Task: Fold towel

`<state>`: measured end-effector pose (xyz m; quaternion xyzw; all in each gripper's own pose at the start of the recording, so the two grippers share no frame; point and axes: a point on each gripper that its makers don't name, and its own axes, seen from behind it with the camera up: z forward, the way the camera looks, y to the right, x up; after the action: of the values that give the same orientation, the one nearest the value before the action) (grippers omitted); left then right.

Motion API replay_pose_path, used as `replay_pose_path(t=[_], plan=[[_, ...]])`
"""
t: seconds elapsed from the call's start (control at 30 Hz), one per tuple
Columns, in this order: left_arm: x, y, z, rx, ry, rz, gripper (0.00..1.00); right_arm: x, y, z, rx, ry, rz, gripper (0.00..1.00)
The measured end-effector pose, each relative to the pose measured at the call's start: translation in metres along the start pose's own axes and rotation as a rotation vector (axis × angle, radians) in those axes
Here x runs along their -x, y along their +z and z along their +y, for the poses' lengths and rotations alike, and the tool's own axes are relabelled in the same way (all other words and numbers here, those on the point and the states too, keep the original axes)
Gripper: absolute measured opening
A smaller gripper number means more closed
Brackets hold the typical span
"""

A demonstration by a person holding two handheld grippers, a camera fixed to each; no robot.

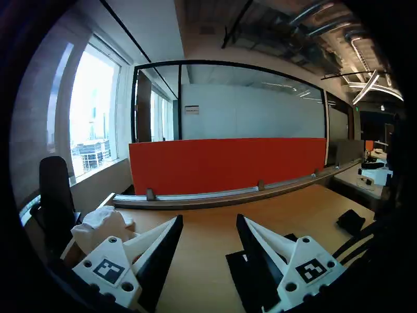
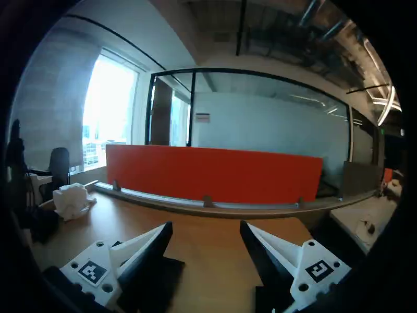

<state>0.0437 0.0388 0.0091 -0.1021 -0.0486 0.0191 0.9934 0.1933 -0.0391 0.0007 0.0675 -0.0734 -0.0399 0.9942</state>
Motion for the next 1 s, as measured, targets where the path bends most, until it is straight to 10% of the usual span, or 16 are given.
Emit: replay_pose_path(t=[0.5,1.0], plan=[[0.02,0.004,0.031,0.159,0.102,-0.096,0.75,0.012,0.005,-0.038,-0.186,-0.115,-0.12,1.0],[0.047,0.004,0.049,0.231,0.096,-0.167,0.75,0.034,0.004,-0.066,-0.305,-0.151,-0.199,1.0]])
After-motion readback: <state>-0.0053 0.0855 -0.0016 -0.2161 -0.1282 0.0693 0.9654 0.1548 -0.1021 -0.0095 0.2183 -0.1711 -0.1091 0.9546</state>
